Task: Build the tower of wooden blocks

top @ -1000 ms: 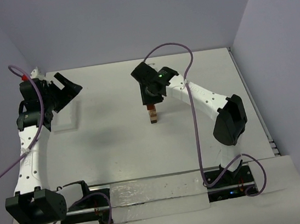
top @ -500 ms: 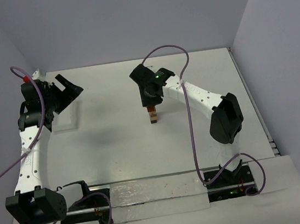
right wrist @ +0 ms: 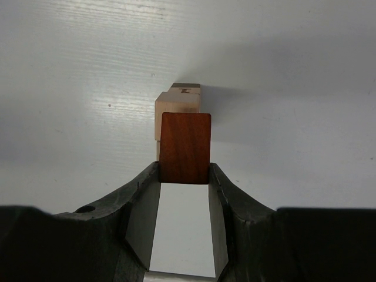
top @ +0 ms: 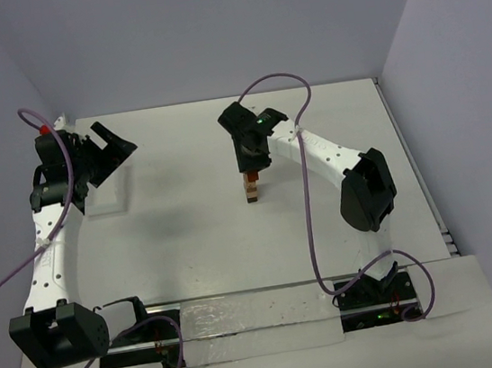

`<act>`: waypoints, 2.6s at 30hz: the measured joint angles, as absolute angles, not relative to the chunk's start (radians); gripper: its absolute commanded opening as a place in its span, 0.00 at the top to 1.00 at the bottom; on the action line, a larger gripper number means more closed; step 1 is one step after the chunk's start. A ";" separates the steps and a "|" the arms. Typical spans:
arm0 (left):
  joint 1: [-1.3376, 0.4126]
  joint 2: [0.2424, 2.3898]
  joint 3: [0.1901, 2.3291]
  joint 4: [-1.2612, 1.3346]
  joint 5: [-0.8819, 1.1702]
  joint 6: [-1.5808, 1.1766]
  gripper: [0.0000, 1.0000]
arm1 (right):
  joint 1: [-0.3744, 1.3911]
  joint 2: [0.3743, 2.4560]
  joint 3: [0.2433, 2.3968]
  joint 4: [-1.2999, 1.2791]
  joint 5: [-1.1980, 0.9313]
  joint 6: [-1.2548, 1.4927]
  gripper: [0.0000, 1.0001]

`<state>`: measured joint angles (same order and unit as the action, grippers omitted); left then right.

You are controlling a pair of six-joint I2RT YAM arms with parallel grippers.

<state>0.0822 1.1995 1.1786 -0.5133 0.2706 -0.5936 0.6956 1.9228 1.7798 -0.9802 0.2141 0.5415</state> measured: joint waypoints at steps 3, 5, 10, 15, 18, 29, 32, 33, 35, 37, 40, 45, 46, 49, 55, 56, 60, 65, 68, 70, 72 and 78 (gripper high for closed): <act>0.086 1.201 1.179 -0.513 0.274 -0.595 0.01 | 0.696 1.925 1.780 -0.980 0.207 0.541 0.96; 0.086 1.201 1.179 -0.513 0.277 -0.595 0.01 | 0.696 1.925 1.782 -0.980 0.200 0.541 0.95; 0.087 1.201 1.179 -0.513 0.286 -0.595 0.01 | 0.696 1.925 1.782 -0.980 0.190 0.541 0.92; 0.087 1.205 1.179 -0.513 0.292 -0.599 0.01 | 0.696 1.925 1.782 -0.980 0.188 0.541 0.90; 0.088 1.208 1.178 -0.512 0.295 -0.599 0.01 | 0.696 1.925 1.782 -0.980 0.185 0.541 0.88; 0.095 1.208 1.175 -0.512 0.299 -0.599 0.01 | 0.696 1.929 1.789 -0.980 0.174 0.542 0.84; 0.096 1.208 1.173 -0.512 0.302 -0.599 0.01 | 0.696 1.929 1.790 -0.980 0.174 0.542 0.83; 0.096 1.208 1.173 -0.512 0.303 -0.599 0.01 | 0.696 1.929 1.790 -0.980 0.174 0.542 0.82; 0.096 1.208 1.173 -0.512 0.304 -0.599 0.01 | 0.696 1.929 1.790 -0.980 0.172 0.542 0.82; 0.096 1.208 1.173 -0.512 0.304 -0.599 0.01 | 0.695 1.930 1.790 -0.980 0.171 0.542 0.81; 0.096 1.208 1.173 -0.512 0.304 -0.600 0.01 | 0.695 1.936 1.792 -0.980 0.167 0.542 0.81; 0.100 1.208 1.173 -0.512 0.305 -0.600 0.01 | 0.696 1.938 1.793 -0.980 0.163 0.542 0.79; 0.101 1.208 1.173 -0.512 0.305 -0.600 0.01 | 0.696 1.938 1.793 -0.980 0.163 0.542 0.78; 0.102 1.208 1.173 -0.512 0.305 -0.600 0.01 | 0.695 1.938 1.793 -0.980 0.163 0.542 0.75; 0.102 1.208 1.173 -0.512 0.310 -0.601 0.01 | 0.694 1.943 1.794 -0.980 0.158 0.542 0.64; 0.102 1.208 1.173 -0.512 0.310 -0.601 0.01 | 0.694 1.945 1.794 -0.980 0.156 0.542 0.63; 0.102 1.208 1.173 -0.512 0.311 -0.602 0.01 | 0.691 1.951 1.794 -0.980 0.155 0.542 0.57; 0.102 1.208 1.173 -0.512 0.311 -0.602 0.01 | 0.687 1.952 1.795 -0.980 0.148 0.542 0.57; 0.102 1.208 1.173 -0.512 0.312 -0.603 0.01 | 0.684 1.953 1.795 -0.980 0.145 0.542 0.59; 0.102 1.208 1.173 -0.512 0.312 -0.606 0.01 | 0.683 1.953 1.795 -0.980 0.145 0.542 0.59; 0.103 1.208 1.173 -0.512 0.312 -0.608 0.01 | 0.682 1.953 1.795 -0.980 0.145 0.542 0.60; 0.107 1.208 1.173 -0.512 0.315 -0.613 0.01 | 0.682 1.953 1.795 -0.980 0.145 0.542 0.62</act>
